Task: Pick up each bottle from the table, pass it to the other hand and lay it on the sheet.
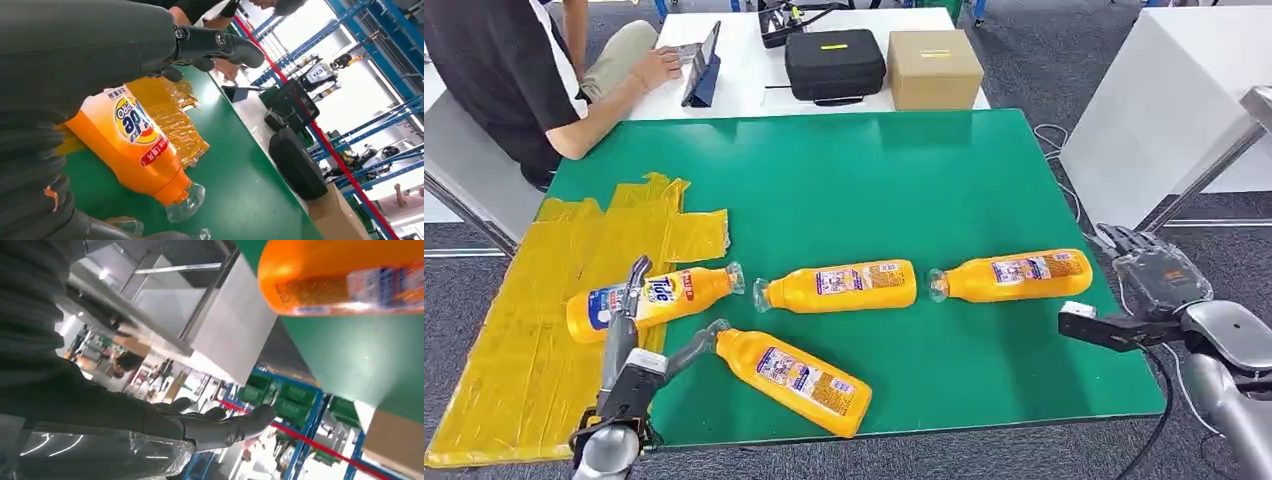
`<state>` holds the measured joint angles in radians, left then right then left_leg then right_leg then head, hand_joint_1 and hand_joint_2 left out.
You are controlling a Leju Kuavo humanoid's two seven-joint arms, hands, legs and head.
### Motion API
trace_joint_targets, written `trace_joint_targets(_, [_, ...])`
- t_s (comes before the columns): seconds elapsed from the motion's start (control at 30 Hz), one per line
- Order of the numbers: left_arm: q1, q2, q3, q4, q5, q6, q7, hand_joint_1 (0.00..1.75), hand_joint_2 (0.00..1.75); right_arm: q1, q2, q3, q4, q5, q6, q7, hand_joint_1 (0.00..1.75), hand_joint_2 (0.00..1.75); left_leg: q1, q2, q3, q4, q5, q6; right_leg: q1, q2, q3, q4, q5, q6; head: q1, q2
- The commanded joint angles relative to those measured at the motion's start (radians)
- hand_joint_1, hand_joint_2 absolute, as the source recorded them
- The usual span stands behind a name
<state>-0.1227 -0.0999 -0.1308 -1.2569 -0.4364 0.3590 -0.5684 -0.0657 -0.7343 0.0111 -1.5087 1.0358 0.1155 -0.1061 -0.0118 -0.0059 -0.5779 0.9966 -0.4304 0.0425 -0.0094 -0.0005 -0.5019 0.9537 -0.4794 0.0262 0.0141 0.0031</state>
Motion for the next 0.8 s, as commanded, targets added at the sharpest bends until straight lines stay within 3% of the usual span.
trace_joint_targets(0.03, [-0.073, -0.018, 0.035, 0.151, 0.002, -0.006, -0.015, 0.00, 1.75, -0.160, 0.107, 0.067, 0.250, 0.115, -0.115, -0.004, 0.00, 1.75, 0.002, 0.003, 0.004, -0.002, 0.000, -0.003, 0.002, 0.002, 0.005, -0.004, 0.002, -0.001, 0.000, 0.000])
trace_joint_targets(0.57, [-0.080, -0.022, 0.032, 0.147, 0.008, -0.014, -0.028, 0.00, 1.75, -0.204, 0.142, 0.087, 0.324, 0.124, -0.100, -0.042, 0.00, 1.75, 0.001, 0.002, 0.003, -0.001, 0.000, -0.003, 0.001, 0.002, 0.003, -0.002, 0.001, 0.000, 0.000, 0.000])
trace_joint_targets(0.7, [0.007, -0.009, 0.000, -0.069, 0.124, -0.169, -0.078, 0.00, 1.75, -0.252, 0.170, 0.126, 0.407, 0.146, -0.082, -0.041, 0.00, 1.75, 0.001, 0.004, 0.002, 0.000, -0.001, -0.002, 0.001, 0.004, 0.002, -0.002, 0.001, 0.000, 0.000, 0.000])
trace_joint_targets(0.8, [0.054, 0.004, -0.024, -0.229, 0.174, -0.238, -0.042, 0.00, 1.75, -0.284, 0.191, 0.140, 0.474, 0.157, -0.087, -0.040, 0.00, 1.75, 0.002, 0.006, 0.002, 0.000, -0.002, -0.003, 0.002, 0.005, 0.002, -0.002, 0.001, -0.001, 0.000, 0.000])
